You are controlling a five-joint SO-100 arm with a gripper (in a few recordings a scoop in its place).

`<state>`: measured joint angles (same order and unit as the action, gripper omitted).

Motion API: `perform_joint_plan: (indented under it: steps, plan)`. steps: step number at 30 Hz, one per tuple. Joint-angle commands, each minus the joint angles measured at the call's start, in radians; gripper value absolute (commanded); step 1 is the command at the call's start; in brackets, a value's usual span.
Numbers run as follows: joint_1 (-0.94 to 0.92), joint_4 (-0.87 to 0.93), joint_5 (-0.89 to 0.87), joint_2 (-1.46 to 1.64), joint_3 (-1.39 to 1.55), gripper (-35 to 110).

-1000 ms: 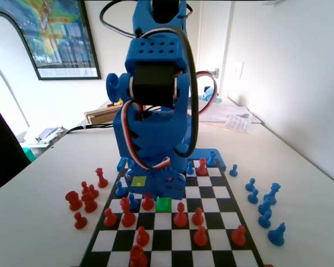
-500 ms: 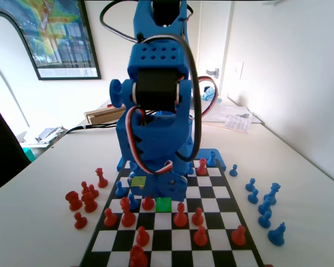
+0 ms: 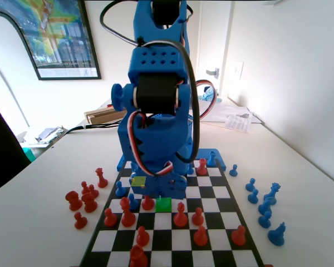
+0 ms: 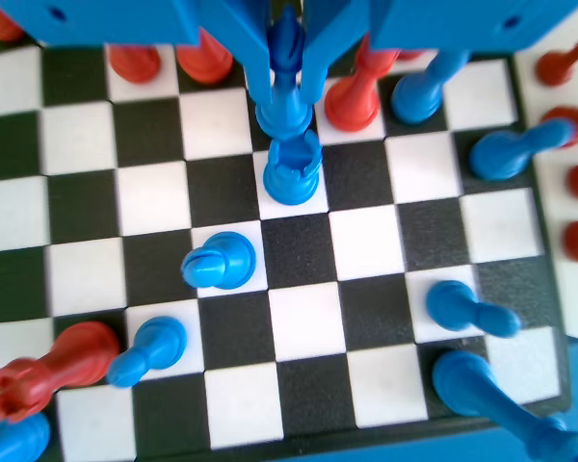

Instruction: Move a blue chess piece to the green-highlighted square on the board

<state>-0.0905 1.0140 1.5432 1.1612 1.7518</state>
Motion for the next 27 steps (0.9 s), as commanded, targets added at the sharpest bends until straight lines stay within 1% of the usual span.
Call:
perform_joint_plan:
  steps: [1, 8, 12, 20, 27]
  plan:
    - [-0.002, 0.012, 0.018, 0.044, 0.002, 2]
    - [0.0, 0.011, 0.04, 0.046, 0.006, 10]
    - [-0.003, 0.005, 0.04, 0.057, 0.005, 12]
    - [-0.009, 0.005, 0.041, 0.11, 0.003, 13]
    - [-0.002, 0.091, 0.035, 0.169, -0.06, 12]
